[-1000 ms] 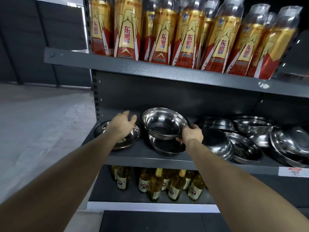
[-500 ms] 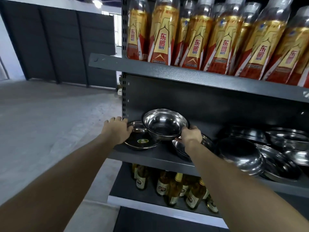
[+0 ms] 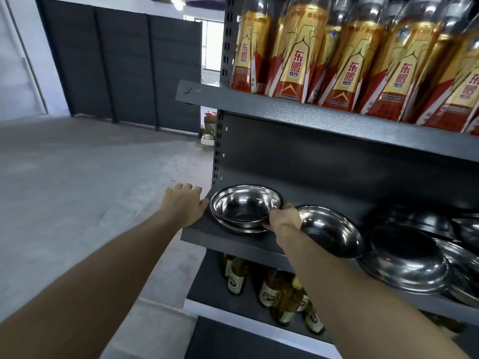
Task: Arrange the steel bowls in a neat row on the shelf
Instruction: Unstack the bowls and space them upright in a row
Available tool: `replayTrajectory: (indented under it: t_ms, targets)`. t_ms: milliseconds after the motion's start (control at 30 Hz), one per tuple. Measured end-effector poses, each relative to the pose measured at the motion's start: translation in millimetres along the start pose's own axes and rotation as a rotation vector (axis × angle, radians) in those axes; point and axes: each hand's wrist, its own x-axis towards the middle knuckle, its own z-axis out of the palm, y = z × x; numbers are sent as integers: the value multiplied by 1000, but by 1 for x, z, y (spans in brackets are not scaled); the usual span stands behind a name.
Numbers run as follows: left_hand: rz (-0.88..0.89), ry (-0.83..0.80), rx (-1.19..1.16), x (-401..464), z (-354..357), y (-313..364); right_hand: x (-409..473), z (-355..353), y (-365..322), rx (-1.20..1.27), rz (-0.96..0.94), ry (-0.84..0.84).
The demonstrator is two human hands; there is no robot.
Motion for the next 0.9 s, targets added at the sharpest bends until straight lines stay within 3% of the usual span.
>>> replayTrajectory:
  t_ms: [267, 633, 900]
  targets:
    - [33, 4, -37, 9, 3, 2, -1, 0, -2, -343, 27, 65]
    - [182, -49, -114, 24, 7, 37, -7, -28, 0, -196, 46, 119]
    - [372, -81, -140, 32, 8, 113, -9, -97, 13, -236, 81, 251]
